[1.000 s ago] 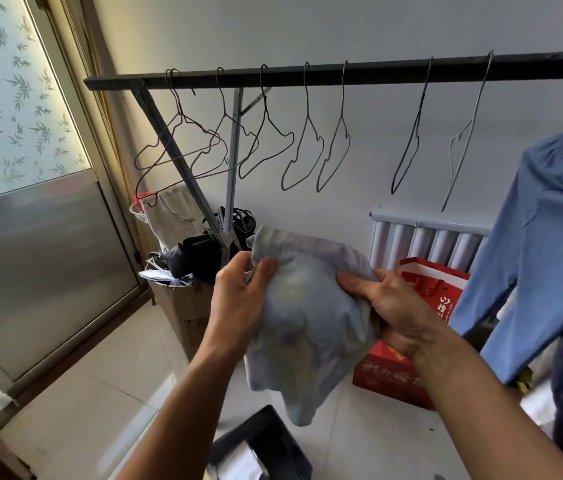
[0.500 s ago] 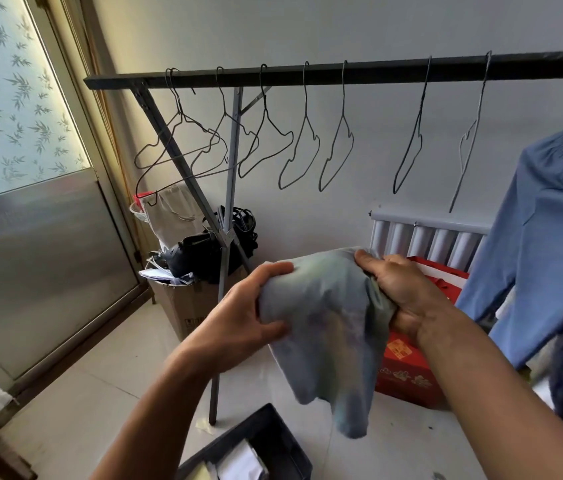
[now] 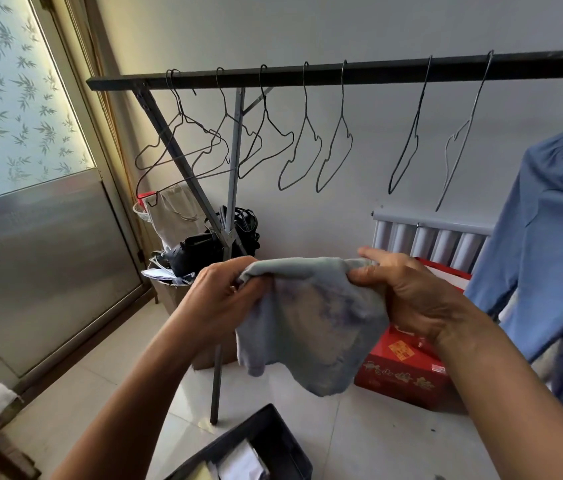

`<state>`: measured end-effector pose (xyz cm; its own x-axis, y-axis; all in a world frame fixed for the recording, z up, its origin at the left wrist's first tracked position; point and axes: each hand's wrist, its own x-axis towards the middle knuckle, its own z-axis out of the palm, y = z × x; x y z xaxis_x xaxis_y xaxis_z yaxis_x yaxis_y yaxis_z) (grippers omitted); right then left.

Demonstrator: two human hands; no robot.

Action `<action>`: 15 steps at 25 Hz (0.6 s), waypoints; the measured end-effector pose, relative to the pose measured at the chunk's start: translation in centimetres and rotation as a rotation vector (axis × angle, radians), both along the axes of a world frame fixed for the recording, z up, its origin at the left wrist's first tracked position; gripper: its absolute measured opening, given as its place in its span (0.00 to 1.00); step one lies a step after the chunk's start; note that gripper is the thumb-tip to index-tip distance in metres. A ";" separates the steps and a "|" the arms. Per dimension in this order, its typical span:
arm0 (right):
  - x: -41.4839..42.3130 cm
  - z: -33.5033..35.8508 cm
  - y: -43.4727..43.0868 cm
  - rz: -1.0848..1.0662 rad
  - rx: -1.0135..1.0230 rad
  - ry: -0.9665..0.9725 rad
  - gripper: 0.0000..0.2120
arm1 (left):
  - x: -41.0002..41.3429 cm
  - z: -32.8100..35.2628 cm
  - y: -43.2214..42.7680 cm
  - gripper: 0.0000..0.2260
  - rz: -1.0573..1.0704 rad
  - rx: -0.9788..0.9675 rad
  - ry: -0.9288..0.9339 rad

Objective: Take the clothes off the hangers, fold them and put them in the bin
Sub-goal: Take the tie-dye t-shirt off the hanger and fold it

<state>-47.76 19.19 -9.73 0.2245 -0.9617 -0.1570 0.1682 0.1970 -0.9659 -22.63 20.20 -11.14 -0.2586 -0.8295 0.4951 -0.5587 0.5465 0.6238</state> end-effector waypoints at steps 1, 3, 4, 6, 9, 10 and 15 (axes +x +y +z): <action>0.0 0.1 -0.1 -0.058 -0.005 0.008 0.35 | 0.2 -0.1 -0.2 0.15 0.002 0.021 0.025; -0.1 0.2 -0.3 -0.158 -0.036 0.001 0.30 | 0.4 -0.3 -0.1 0.16 -0.006 0.091 0.129; 0.0 0.3 -0.4 -0.186 -0.050 -0.014 0.28 | 0.3 -0.4 0.1 0.16 -0.038 0.165 0.224; 0.1 0.3 -0.8 -0.230 -0.082 -0.017 0.23 | -0.2 -0.9 0.8 0.17 -0.092 0.398 0.489; 0.7 -1.0 -1.9 -0.301 -0.077 0.005 0.18 | -0.8 -1.7 1.7 0.18 -0.028 0.648 0.788; 1.0 -1.5 -2.3 -0.328 -0.073 0.026 0.18 | -1.0 -2.0 1.9 0.18 0.004 0.668 0.828; 3.0 -4.7 -4.6 -0.388 -0.066 0.096 0.16 | -1.0 -4.1 2.3 0.17 0.141 0.744 0.937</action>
